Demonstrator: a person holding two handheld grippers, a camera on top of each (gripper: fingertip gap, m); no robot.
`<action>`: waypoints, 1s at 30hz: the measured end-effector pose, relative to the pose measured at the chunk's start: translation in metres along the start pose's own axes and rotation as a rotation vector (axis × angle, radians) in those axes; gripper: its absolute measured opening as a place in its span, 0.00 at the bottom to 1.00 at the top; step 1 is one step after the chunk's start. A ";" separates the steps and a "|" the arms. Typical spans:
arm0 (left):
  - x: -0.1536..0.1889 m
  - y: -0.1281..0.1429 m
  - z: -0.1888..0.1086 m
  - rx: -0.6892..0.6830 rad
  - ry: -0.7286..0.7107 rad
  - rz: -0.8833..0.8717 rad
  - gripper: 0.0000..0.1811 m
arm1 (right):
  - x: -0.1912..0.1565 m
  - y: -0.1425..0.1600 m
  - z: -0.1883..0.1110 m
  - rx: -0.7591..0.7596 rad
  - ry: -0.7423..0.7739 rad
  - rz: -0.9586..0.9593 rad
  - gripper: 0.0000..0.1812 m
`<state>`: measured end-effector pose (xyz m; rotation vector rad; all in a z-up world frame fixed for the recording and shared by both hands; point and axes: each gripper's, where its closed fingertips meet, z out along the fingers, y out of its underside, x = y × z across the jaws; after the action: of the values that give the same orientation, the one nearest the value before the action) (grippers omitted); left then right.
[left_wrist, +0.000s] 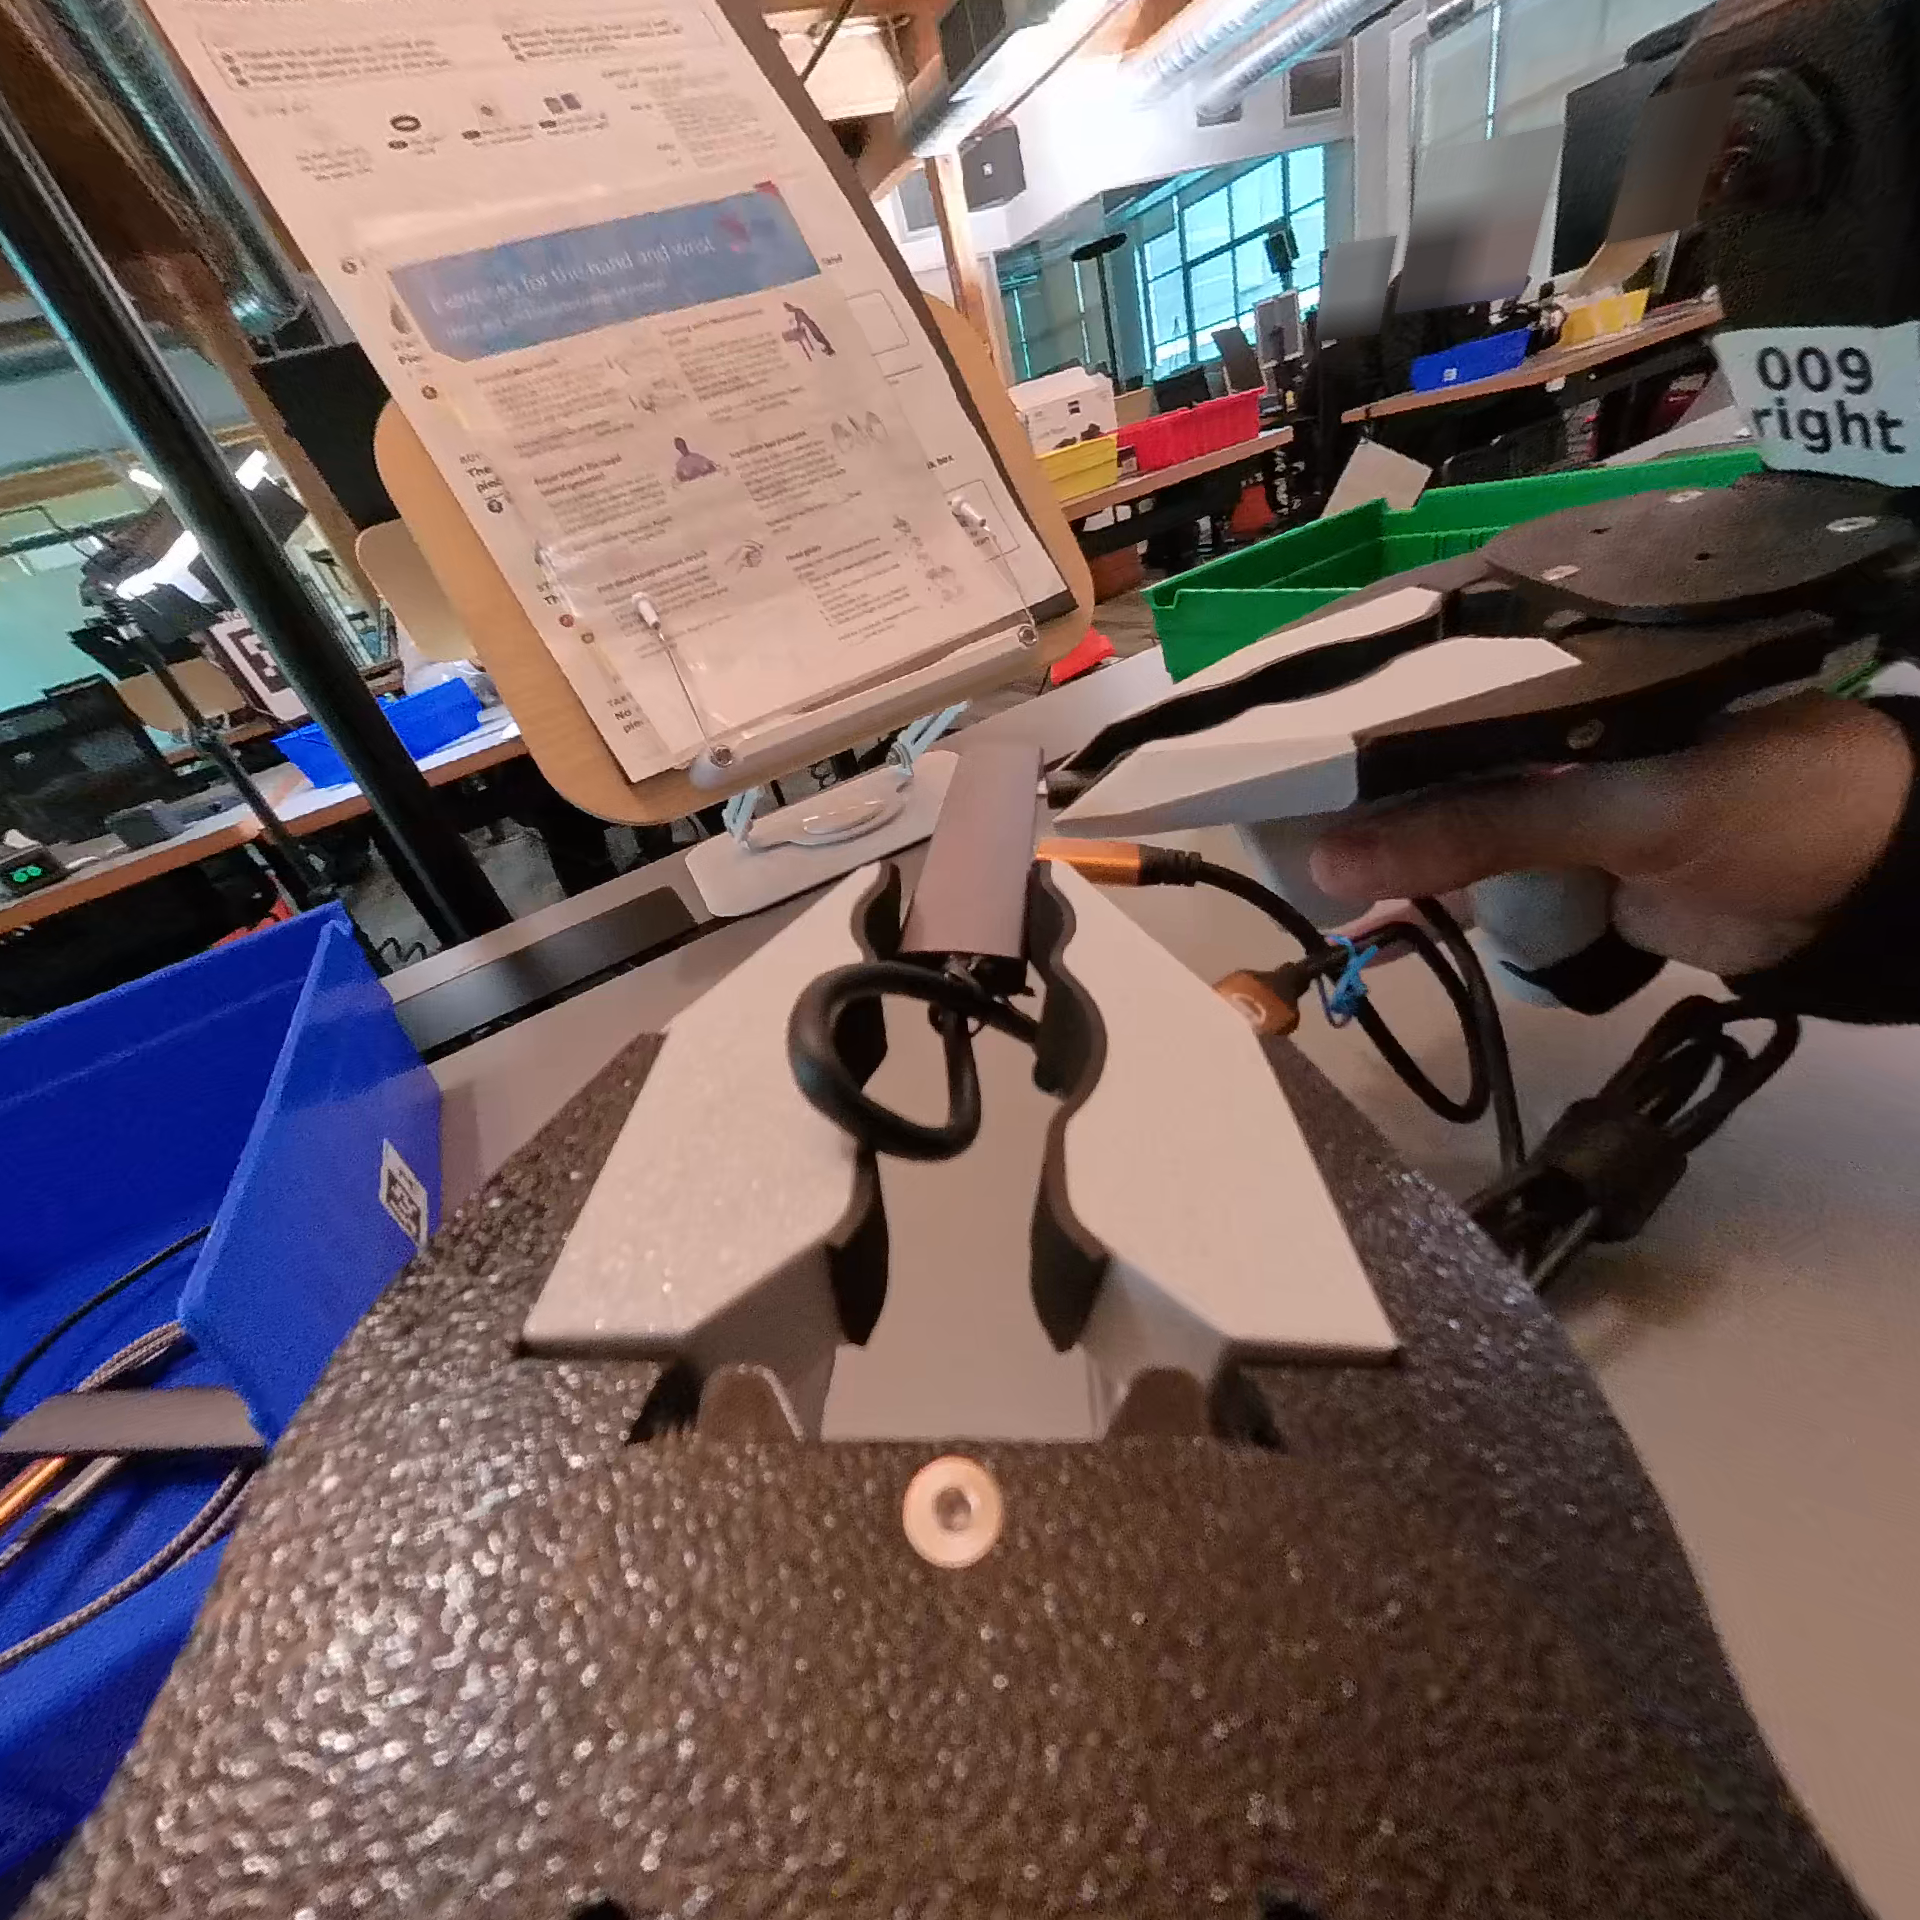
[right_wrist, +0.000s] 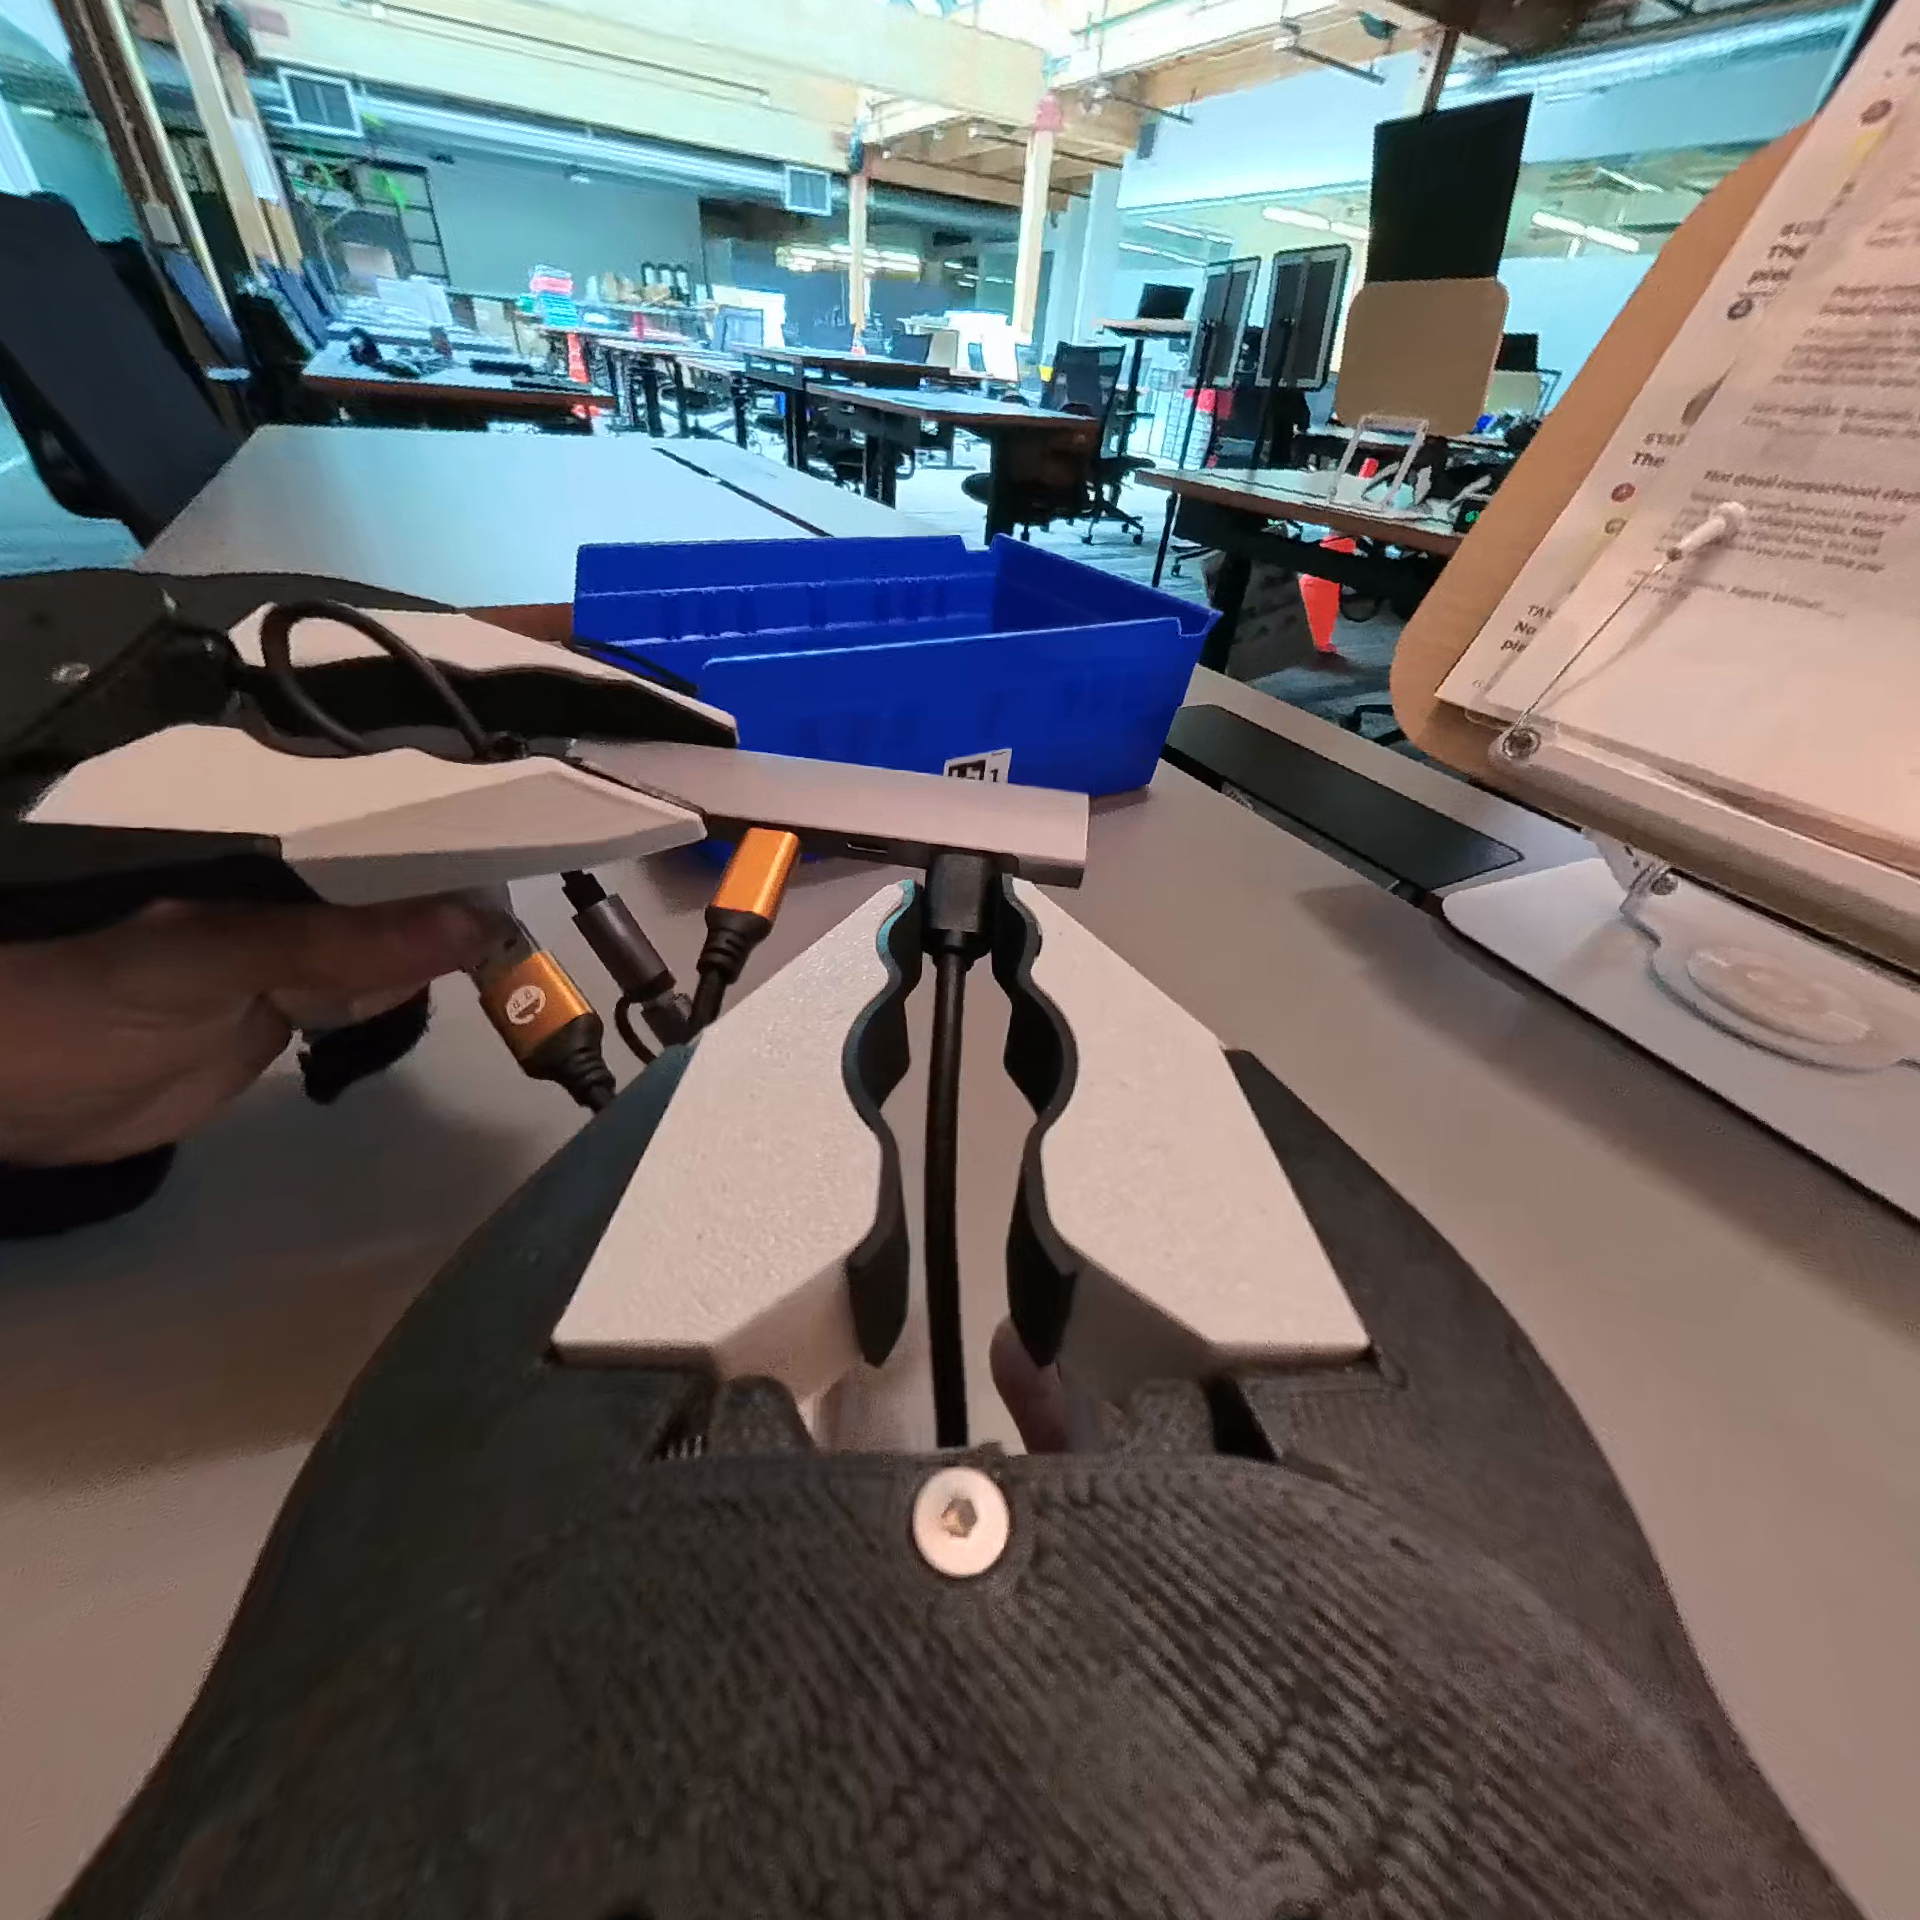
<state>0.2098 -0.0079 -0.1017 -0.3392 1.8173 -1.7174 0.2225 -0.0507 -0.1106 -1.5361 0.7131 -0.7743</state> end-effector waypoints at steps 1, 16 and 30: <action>-0.001 0.000 -0.001 0.001 -0.004 -0.003 0.13 | -0.001 0.002 0.002 -0.012 0.004 -0.015 0.06; -0.047 0.001 -0.012 0.074 -0.093 -0.194 0.12 | 0.081 -0.064 -0.081 0.186 0.345 -0.204 0.06; -0.049 0.006 -0.010 0.080 -0.053 -0.247 0.12 | 0.219 -0.144 -0.216 0.034 0.634 -0.391 0.06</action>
<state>0.2433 0.0289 -0.0953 -0.5907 1.7208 -1.9222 0.1775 -0.3391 0.0632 -1.4158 0.8543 -1.6003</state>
